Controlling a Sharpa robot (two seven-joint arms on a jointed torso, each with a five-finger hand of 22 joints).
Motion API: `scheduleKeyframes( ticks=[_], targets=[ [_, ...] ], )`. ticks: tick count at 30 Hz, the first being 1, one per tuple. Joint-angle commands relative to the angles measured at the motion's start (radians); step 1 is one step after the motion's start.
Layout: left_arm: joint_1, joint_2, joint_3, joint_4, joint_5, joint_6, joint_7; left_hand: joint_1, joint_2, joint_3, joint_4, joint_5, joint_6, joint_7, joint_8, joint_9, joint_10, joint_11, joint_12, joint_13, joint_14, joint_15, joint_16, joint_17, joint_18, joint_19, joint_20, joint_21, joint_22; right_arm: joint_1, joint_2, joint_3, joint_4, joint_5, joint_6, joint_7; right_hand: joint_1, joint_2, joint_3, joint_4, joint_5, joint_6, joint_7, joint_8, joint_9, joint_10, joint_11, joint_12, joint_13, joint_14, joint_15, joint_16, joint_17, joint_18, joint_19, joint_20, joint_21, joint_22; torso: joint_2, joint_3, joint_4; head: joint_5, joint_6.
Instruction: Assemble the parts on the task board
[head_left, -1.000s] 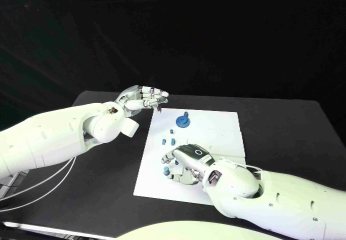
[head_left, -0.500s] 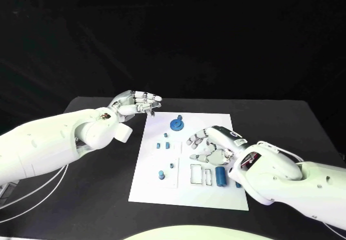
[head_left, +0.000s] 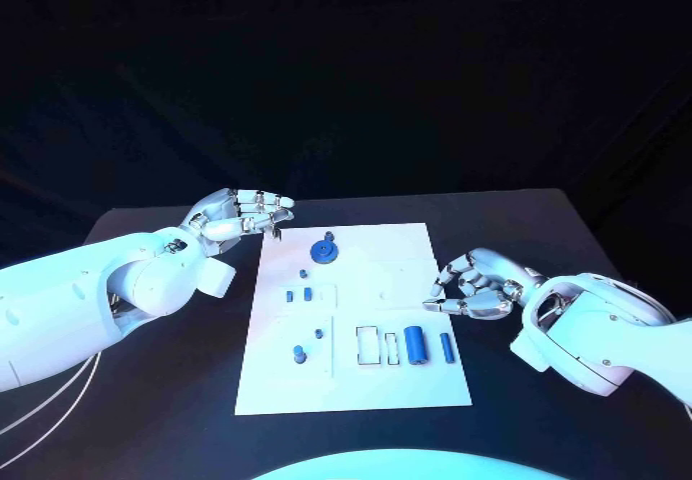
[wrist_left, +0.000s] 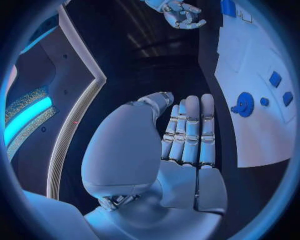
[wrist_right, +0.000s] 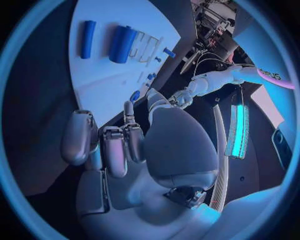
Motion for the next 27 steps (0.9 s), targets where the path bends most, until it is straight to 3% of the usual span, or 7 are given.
scheduleKeyframes(
  ticks=[1, 7, 11, 16, 27],
  targets=[
    [-0.001, 0.0, 0.0, 0.006, 0.004, 0.008, 0.012, -0.004, 0.008, 0.002, -0.005, 0.002, -0.002, 0.004, 0.005, -0.001, -0.009, 0.0, 0.006, -0.001, -0.002, 0.002, -0.005, -0.001, 0.013, -0.001, 0.003, -0.005, -0.001, -0.01, -0.008, -0.003, 0.012, 0.016, 0.075, -0.111, -0.026, 0.008, -0.032, 0.001, 0.0, 0.001, -0.011, 0.021, 0.007, 0.035, -0.001, 0.032, 0.132, 0.084, -0.008, 0.009, 0.163, -0.012, 0.025, -0.002, 0.025, 0.167, -0.002, -0.002, -0.0028, -0.007, -0.001],
    [-0.001, -0.001, -0.001, 0.008, 0.004, 0.009, 0.013, -0.006, 0.007, 0.001, -0.004, 0.002, -0.003, 0.004, 0.005, -0.002, -0.009, 0.0, 0.007, -0.001, -0.001, 0.002, -0.005, -0.001, 0.013, -0.001, 0.004, -0.006, -0.002, -0.038, 0.006, -0.007, 0.015, -0.035, 0.09, -0.201, -0.054, 0.019, -0.084, 0.002, -0.008, -0.001, -0.014, 0.044, 0.012, 0.052, -0.004, 0.056, 0.168, 0.088, -0.01, 0.017, 0.186, -0.016, 0.032, -0.004, 0.052, 0.178, -0.001, -0.0021, 0.0014, -0.011, -0.003],
    [-0.001, -0.003, -0.001, 0.01, 0.004, 0.008, 0.013, -0.006, 0.007, 0.001, -0.004, 0.002, -0.003, 0.004, 0.005, -0.002, -0.009, 0.0, 0.007, -0.001, -0.001, 0.002, -0.005, -0.001, 0.013, -0.001, 0.004, -0.006, -0.002, -0.058, 0.026, -0.008, 0.008, -0.054, 0.094, -0.232, -0.061, 0.021, -0.101, 0.002, -0.008, -0.001, -0.015, 0.05, 0.013, 0.055, -0.005, 0.059, 0.175, 0.09, -0.011, 0.019, 0.193, -0.018, 0.034, -0.004, 0.062, 0.181, -0.001, -0.0043, -0.0008, -0.007, -0.005],
    [-0.002, -0.006, -0.002, 0.012, 0.004, 0.007, 0.012, -0.006, 0.007, 0.001, -0.004, 0.002, -0.003, 0.004, 0.005, -0.002, -0.009, 0.0, 0.007, -0.001, -0.001, 0.002, -0.005, -0.001, 0.013, -0.001, 0.004, -0.006, -0.002, -0.08, 0.054, -0.009, 0.001, -0.075, 0.09, -0.248, -0.063, 0.022, -0.106, 0.002, -0.008, 0.0, -0.016, 0.052, 0.014, 0.056, -0.006, 0.06, 0.176, 0.09, -0.011, 0.019, 0.194, -0.019, 0.035, -0.004, 0.065, 0.182, 0.001, -0.0034, -0.0014, -0.003, -0.008],
    [-0.001, -0.011, -0.002, 0.013, 0.004, 0.008, 0.01, -0.006, 0.007, 0.001, -0.004, 0.002, -0.003, 0.004, 0.005, -0.002, -0.009, 0.0, 0.007, -0.001, -0.001, 0.002, -0.005, -0.001, 0.013, -0.001, 0.004, -0.006, -0.002, -0.097, 0.097, -0.009, -0.025, -0.093, 0.115, -0.26, -0.08, 0.032, -0.127, 0.003, -0.007, 0.007, -0.019, 0.062, 0.015, 0.058, -0.008, 0.062, 0.18, 0.092, -0.013, 0.022, 0.204, -0.022, 0.039, -0.006, 0.085, 0.189, 0.0, -0.0035, -0.0023, 0.001, -0.014]
  ],
)
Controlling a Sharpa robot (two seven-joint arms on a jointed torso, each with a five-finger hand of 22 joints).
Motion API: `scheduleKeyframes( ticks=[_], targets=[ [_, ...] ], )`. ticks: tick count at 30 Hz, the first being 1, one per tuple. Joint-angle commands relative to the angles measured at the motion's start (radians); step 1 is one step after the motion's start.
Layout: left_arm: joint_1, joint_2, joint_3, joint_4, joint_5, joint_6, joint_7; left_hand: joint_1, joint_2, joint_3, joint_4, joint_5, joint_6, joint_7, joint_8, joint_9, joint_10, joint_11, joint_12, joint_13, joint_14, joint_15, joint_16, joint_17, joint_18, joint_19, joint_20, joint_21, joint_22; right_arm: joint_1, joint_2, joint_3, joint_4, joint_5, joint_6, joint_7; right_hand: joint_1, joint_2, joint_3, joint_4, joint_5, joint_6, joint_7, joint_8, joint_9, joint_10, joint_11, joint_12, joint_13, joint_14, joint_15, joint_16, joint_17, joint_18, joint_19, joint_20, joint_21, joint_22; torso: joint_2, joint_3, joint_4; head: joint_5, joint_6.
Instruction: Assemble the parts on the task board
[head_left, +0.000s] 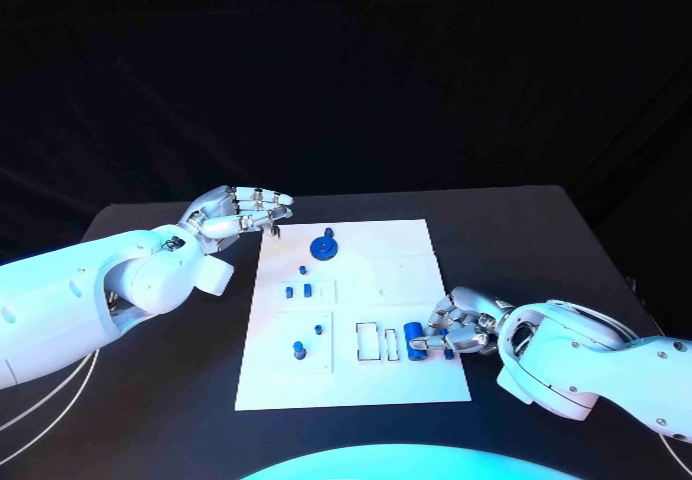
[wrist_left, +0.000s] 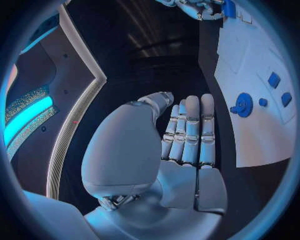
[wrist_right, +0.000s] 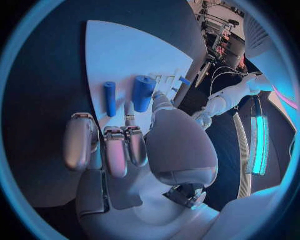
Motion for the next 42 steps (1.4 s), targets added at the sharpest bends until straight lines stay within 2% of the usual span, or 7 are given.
scheduleKeyframes(
  ticks=[1, 14, 20, 23, 28, 34, 42],
  targets=[
    [0.0, -0.001, 0.0, 0.004, 0.004, 0.008, 0.009, -0.006, 0.007, 0.001, -0.004, 0.002, -0.003, 0.004, 0.005, -0.002, -0.009, 0.0, 0.007, -0.001, -0.001, 0.002, -0.005, -0.001, 0.013, -0.001, 0.004, -0.006, -0.001, -0.005, 0.01, 0.0, -0.009, -0.03, 0.041, -0.022, -0.017, 0.0, -0.013, -0.001, -0.003, 0.001, -0.006, 0.005, 0.001, 0.055, -0.005, 0.006, 0.178, 0.095, -0.009, 0.006, 0.205, -0.006, 0.039, -0.006, 0.004, 0.189, 0.0, 0.0, -0.001, 0.002, -0.003],
    [0.0, -0.004, 0.0, 0.006, 0.004, 0.011, 0.004, -0.006, 0.007, 0.001, -0.004, 0.002, -0.003, 0.004, 0.005, -0.002, -0.009, 0.0, 0.007, -0.001, -0.001, 0.002, -0.005, -0.001, 0.013, -0.001, 0.004, -0.006, -0.001, -0.035, 0.074, -0.001, -0.065, -0.075, 0.065, -0.036, -0.062, 0.015, -0.039, -0.001, -0.023, 0.027, -0.018, 0.032, 0.007, 0.054, -0.015, 0.003, 0.178, 0.095, -0.016, 0.006, 0.206, -0.007, 0.04, -0.011, 0.008, 0.191, 0.0, 0.001, 0.0014, 0.002, -0.008],
    [0.0, -0.006, 0.0, 0.006, 0.004, 0.012, 0.002, -0.007, 0.008, 0.001, -0.004, 0.003, -0.003, 0.004, 0.006, -0.002, -0.009, 0.0, 0.007, -0.001, -0.001, 0.002, -0.006, -0.001, 0.014, 0.0, 0.004, -0.007, -0.002, -0.039, 0.08, -0.002, -0.07, -0.071, 0.01, -0.036, 0.02, 0.042, -0.012, -0.006, 0.062, 0.04, -0.029, 0.048, 0.014, 0.06, -0.026, 0.007, 0.188, 0.096, -0.026, 0.008, 0.214, -0.01, 0.044, -0.02, 0.025, 0.195, -0.001, 0.0, -0.0004, 0.004, -0.009],
    [0.0, -0.005, 0.0, 0.006, 0.004, 0.013, 0.001, -0.007, 0.008, 0.001, -0.004, 0.003, -0.003, 0.004, 0.006, -0.002, -0.009, 0.0, 0.007, -0.001, -0.001, 0.002, -0.006, -0.001, 0.014, 0.0, 0.004, -0.007, -0.002, -0.04, 0.08, -0.002, -0.066, -0.045, -0.022, -0.034, 0.066, 0.047, 0.008, -0.007, 0.15, 0.045, -0.034, 0.046, 0.012, 0.064, -0.03, 0.011, 0.194, 0.097, -0.03, 0.009, 0.216, -0.011, 0.046, -0.024, 0.034, 0.197, -0.001, 0.0003, -0.0011, 0.005, -0.01],
    [0.0, -0.004, 0.0, 0.005, 0.004, 0.015, -0.001, -0.006, 0.008, 0.001, -0.005, 0.003, -0.003, 0.004, 0.006, -0.002, -0.009, 0.0, 0.007, -0.001, -0.001, 0.002, -0.006, -0.001, 0.014, 0.0, 0.004, -0.007, -0.002, -0.038, 0.073, -0.001, -0.055, -0.002, -0.079, -0.024, 0.121, 0.041, 0.054, -0.008, 0.196, 0.054, -0.041, 0.04, 0.008, 0.068, -0.036, 0.015, 0.202, 0.097, -0.035, 0.009, 0.218, -0.012, 0.047, -0.029, 0.038, 0.198, -0.001, 0.0001, -0.0005, 0.005, -0.008],
    [0.0, -0.002, 0.0, 0.003, 0.004, 0.015, -0.002, -0.005, 0.008, 0.002, -0.006, 0.003, -0.003, 0.004, 0.006, -0.002, -0.009, 0.0, 0.007, -0.001, -0.001, 0.001, -0.006, -0.001, 0.014, 0.0, 0.003, -0.007, -0.002, -0.012, 0.058, 0.0, -0.026, 0.076, -0.13, -0.004, 0.137, 0.029, 0.09, -0.006, 0.236, 0.063, -0.044, 0.039, 0.007, 0.07, -0.04, 0.016, 0.205, 0.097, -0.038, 0.009, 0.219, -0.013, 0.048, -0.032, 0.044, 0.199, -0.002, -0.0011, -0.0006, 0.004, -0.004],
    [0.0, 0.003, 0.0, -0.001, 0.004, 0.017, -0.003, -0.005, 0.008, 0.002, -0.006, 0.003, -0.003, 0.004, 0.006, -0.002, -0.009, 0.0, 0.007, -0.001, -0.001, 0.001, -0.006, -0.001, 0.014, 0.0, 0.003, -0.007, -0.002, 0.045, 0.05, 0.003, 0.024, 0.118, -0.12, 0.018, 0.129, 0.026, 0.102, -0.004, 0.245, 0.065, -0.043, 0.038, 0.007, 0.069, -0.04, 0.014, 0.203, 0.097, -0.039, 0.009, 0.218, -0.012, 0.047, -0.032, 0.04, 0.199, -0.001, -0.0001, 0.0015, 0.006, -0.002]
  ],
)
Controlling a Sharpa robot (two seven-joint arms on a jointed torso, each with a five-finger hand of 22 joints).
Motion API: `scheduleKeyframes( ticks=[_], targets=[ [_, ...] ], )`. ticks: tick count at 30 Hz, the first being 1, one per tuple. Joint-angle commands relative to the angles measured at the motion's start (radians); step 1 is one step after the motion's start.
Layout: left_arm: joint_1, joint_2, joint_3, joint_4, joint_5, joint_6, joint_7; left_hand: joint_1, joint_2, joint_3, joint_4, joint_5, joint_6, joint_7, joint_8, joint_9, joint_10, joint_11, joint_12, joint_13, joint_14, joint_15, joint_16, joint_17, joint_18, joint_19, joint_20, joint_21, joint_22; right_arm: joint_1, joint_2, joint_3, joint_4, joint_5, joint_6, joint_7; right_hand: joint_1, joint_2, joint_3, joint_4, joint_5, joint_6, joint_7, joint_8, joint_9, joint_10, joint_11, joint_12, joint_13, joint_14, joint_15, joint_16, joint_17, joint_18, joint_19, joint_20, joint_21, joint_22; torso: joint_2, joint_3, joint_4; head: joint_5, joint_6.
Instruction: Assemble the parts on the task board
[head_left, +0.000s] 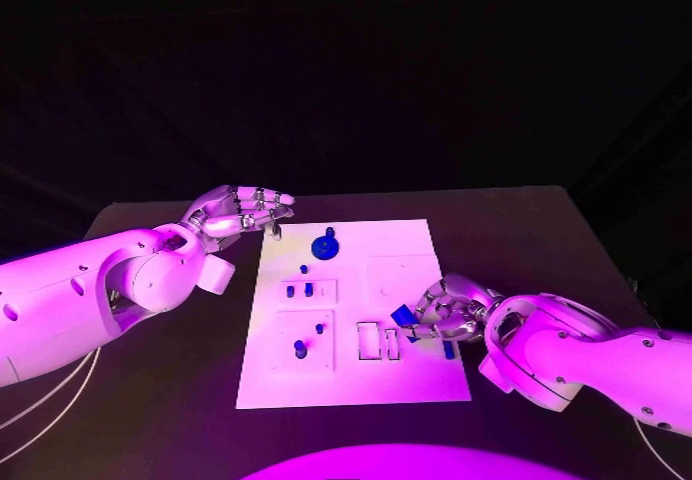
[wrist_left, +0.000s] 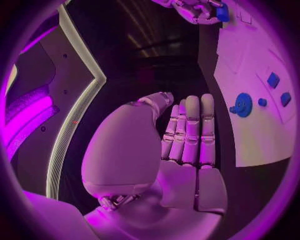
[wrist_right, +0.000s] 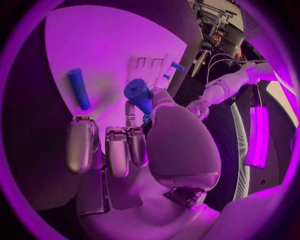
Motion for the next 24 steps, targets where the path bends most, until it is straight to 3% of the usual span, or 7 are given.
scheduleKeyframes(
  ticks=[1, 7, 13, 15, 16, 19, 24],
  targets=[
    [0.0, 0.004, 0.0, 0.0, 0.004, 0.016, 0.004, -0.001, 0.004, 0.002, -0.006, 0.003, -0.003, 0.004, 0.006, -0.001, -0.009, 0.0, 0.004, -0.002, -0.001, 0.001, -0.006, -0.001, 0.014, 0.0, 0.003, -0.003, -0.001, 0.013, 0.005, 0.0, 0.014, 0.05, -0.005, 0.023, 0.032, 0.05, 0.01, -0.004, 0.005, 0.009, -0.003, 0.008, 0.013, 0.071, -0.005, 0.003, 0.204, 0.095, -0.008, 0.004, 0.218, -0.012, 0.043, -0.007, 0.001, 0.198, 0.001, 0.0005, 0.0021, 0.002, 0.0],
    [0.0, 0.003, 0.0, 0.001, 0.004, 0.023, 0.004, -0.001, 0.004, 0.002, -0.006, 0.003, -0.003, 0.004, 0.006, -0.001, -0.009, 0.0, 0.004, -0.002, -0.001, 0.001, -0.006, -0.001, 0.014, 0.0, 0.003, -0.003, -0.001, 0.016, 0.037, 0.0, 0.004, 0.061, 0.036, 0.023, 0.017, 0.046, 0.017, -0.004, -0.003, 0.009, -0.002, 0.006, 0.012, 0.069, -0.003, -0.002, 0.2, 0.095, -0.007, 0.003, 0.216, -0.011, 0.042, -0.006, -0.006, 0.197, 0.003, 0.0014, -0.0009, 0.01, -0.005],
    [0.0, 0.001, 0.0, 0.004, 0.003, 0.028, 0.003, 0.002, 0.007, 0.004, -0.008, 0.004, -0.003, 0.004, 0.007, -0.001, -0.009, -0.001, 0.004, -0.002, -0.001, 0.001, -0.007, -0.001, 0.014, 0.001, 0.003, -0.003, -0.001, -0.001, 0.074, 0.0, -0.015, 0.063, 0.078, 0.015, -0.002, 0.044, 0.028, -0.004, -0.021, 0.01, -0.001, 0.005, 0.013, 0.068, -0.002, -0.003, 0.199, 0.094, -0.006, 0.003, 0.214, -0.011, 0.041, -0.006, -0.008, 0.196, 0.004, 0.0007, 0.0003, 0.012, -0.009],
    [0.0, 0.001, 0.0, 0.005, 0.003, 0.028, 0.003, 0.002, 0.007, 0.004, -0.008, 0.004, -0.003, 0.004, 0.007, -0.001, -0.009, -0.001, 0.004, -0.002, -0.001, 0.001, -0.007, -0.001, 0.014, 0.001, 0.003, -0.003, -0.001, -0.005, 0.086, -0.001, -0.02, 0.064, 0.09, 0.01, -0.033, 0.041, 0.034, -0.004, -0.063, 0.011, 0.001, 0.005, 0.014, 0.068, -0.001, -0.004, 0.199, 0.094, -0.004, 0.003, 0.214, -0.011, 0.04, -0.004, -0.01, 0.196, 0.002, 0.0003, -0.0006, 0.014, -0.012],
    [0.0, 0.0, 0.0, 0.005, 0.003, 0.029, 0.003, 0.002, 0.007, 0.004, -0.008, 0.004, -0.003, 0.004, 0.007, -0.001, -0.009, -0.001, 0.004, -0.002, -0.001, 0.001, -0.007, -0.001, 0.014, 0.001, 0.003, -0.003, -0.001, -0.007, 0.092, -0.001, -0.022, 0.065, 0.094, 0.008, -0.078, 0.043, 0.026, -0.005, -0.158, 0.013, 0.003, 0.007, 0.016, 0.068, 0.002, -0.005, 0.199, 0.094, -0.002, 0.002, 0.213, -0.011, 0.04, -0.003, -0.011, 0.195, 0.002, 0.0003, -0.0005, 0.014, -0.012],
    [0.0, 0.0, 0.0, 0.006, 0.003, 0.03, 0.003, 0.002, 0.007, 0.004, -0.008, 0.004, -0.003, 0.004, 0.007, -0.001, -0.009, -0.001, 0.004, -0.002, -0.001, 0.001, -0.007, -0.001, 0.014, 0.001, 0.003, -0.003, -0.001, -0.01, 0.1, -0.001, -0.026, 0.063, 0.095, 0.001, -0.111, 0.044, 0.019, -0.002, -0.186, 0.014, 0.004, 0.009, 0.019, 0.069, 0.003, -0.005, 0.2, 0.094, -0.001, 0.002, 0.213, -0.011, 0.04, -0.002, -0.01, 0.196, 0.002, -0.0003, -0.0007, 0.014, -0.013],
    [0.0, -0.001, 0.0, 0.007, 0.003, 0.03, 0.002, 0.002, 0.007, 0.004, -0.008, 0.004, -0.003, 0.004, 0.007, -0.001, -0.009, -0.001, 0.004, -0.002, -0.001, 0.001, -0.007, -0.001, 0.014, 0.001, 0.003, -0.003, -0.001, -0.011, 0.107, -0.001, -0.033, 0.048, 0.084, -0.011, -0.118, 0.046, 0.017, -0.002, -0.186, 0.016, 0.003, 0.011, 0.02, 0.07, 0.003, -0.003, 0.202, 0.095, -0.002, 0.002, 0.214, -0.011, 0.04, -0.001, -0.009, 0.196, 0.001, 0.0, -0.0006, 0.015, -0.014]
  ],
)
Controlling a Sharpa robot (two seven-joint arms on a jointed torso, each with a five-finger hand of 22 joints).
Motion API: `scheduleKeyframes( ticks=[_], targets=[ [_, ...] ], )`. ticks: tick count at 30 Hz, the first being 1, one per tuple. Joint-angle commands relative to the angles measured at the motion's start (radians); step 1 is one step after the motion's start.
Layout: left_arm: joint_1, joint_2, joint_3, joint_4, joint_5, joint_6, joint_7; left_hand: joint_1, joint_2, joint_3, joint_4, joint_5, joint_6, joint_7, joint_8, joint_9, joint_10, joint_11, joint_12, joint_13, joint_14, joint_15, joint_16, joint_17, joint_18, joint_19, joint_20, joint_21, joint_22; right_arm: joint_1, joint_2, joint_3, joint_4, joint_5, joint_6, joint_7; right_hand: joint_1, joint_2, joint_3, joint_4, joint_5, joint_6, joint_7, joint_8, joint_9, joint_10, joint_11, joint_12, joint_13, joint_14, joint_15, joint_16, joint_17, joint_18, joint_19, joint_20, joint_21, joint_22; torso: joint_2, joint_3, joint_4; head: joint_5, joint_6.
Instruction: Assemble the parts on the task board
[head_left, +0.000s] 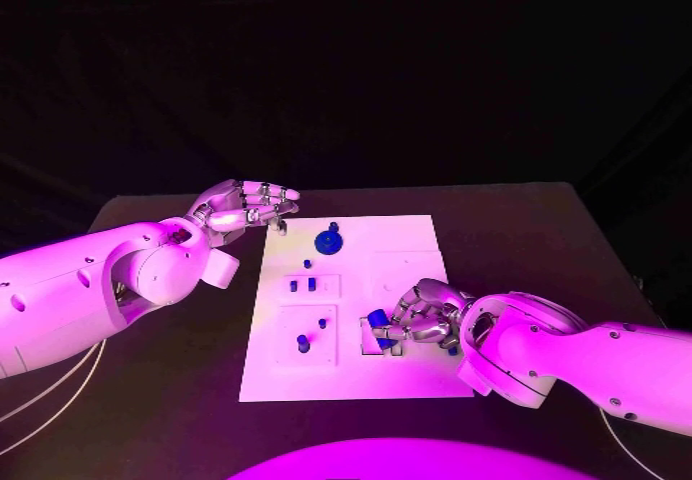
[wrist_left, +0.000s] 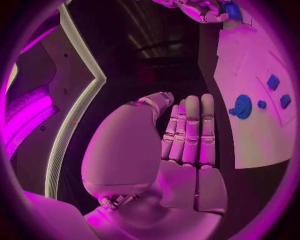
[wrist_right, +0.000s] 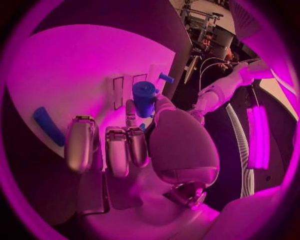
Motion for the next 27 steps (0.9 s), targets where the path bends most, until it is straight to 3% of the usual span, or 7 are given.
scheduleKeyframes(
  ticks=[1, 22, 25, 27],
  targets=[
    [0.0, 0.0, 0.001, 0.003, 0.003, 0.02, 0.004, 0.002, 0.007, 0.001, -0.006, 0.004, -0.003, 0.004, 0.007, -0.001, -0.009, -0.001, 0.004, -0.001, -0.001, 0.001, -0.003, -0.001, 0.014, 0.001, 0.003, -0.003, -0.001, -0.002, 0.004, 0.0, -0.004, -0.012, 0.016, -0.013, -0.006, -0.007, -0.003, -0.001, -0.003, 0.007, -0.006, 0.002, 0.005, 0.07, 0.002, -0.003, 0.203, 0.095, -0.002, 0.002, 0.214, -0.011, 0.04, -0.001, -0.001, 0.196, -0.001, 0.0, -0.0002, 0.0, 0.0],
    [0.001, -0.003, 0.001, 0.006, 0.003, 0.021, 0.001, 0.002, 0.007, 0.001, -0.006, 0.004, -0.003, 0.004, 0.007, -0.001, -0.009, -0.001, 0.004, -0.001, -0.001, 0.001, -0.003, -0.001, 0.014, 0.001, 0.003, -0.003, -0.001, -0.013, 0.039, -0.003, -0.041, -0.047, 0.039, -0.025, -0.024, -0.009, -0.011, -0.001, -0.001, 0.01, -0.008, 0.007, 0.009, 0.068, 0.001, -0.007, 0.199, 0.094, -0.003, 0.001, 0.209, -0.009, 0.039, -0.002, -0.008, 0.194, -0.001, 0.0004, -0.0003, 0.005, -0.004],
    [0.001, -0.004, 0.001, 0.006, 0.002, 0.025, -0.003, 0.003, 0.008, 0.002, -0.007, 0.005, -0.004, 0.004, 0.007, -0.002, -0.01, 0.0, 0.004, -0.001, -0.001, 0.001, -0.004, -0.001, 0.014, 0.001, 0.003, -0.003, -0.001, -0.014, 0.043, -0.003, -0.049, -0.062, 0.028, -0.026, -0.04, -0.011, -0.019, -0.001, -0.011, 0.009, -0.008, 0.009, 0.011, 0.067, 0.0, -0.008, 0.198, 0.093, -0.003, 0.001, 0.209, -0.009, 0.038, -0.002, -0.009, 0.194, 0.0, 0.0009, -0.0009, 0.006, -0.003],
    [0.001, -0.004, 0.001, 0.007, 0.001, 0.027, -0.004, 0.003, 0.008, 0.002, -0.007, 0.005, -0.004, 0.004, 0.007, -0.002, -0.01, 0.0, 0.004, -0.001, -0.001, 0.001, -0.004, -0.001, 0.014, 0.001, 0.003, -0.003, -0.001, -0.014, 0.046, -0.003, -0.053, -0.068, 0.023, -0.026, -0.056, -0.011, -0.029, -0.001, -0.041, 0.009, -0.009, 0.013, 0.015, 0.067, -0.001, -0.01, 0.198, 0.093, -0.004, 0.0, 0.208, -0.009, 0.038, -0.002, -0.01, 0.194, 0.0, 0.0012, -0.0006, 0.006, -0.003]
  ],
)
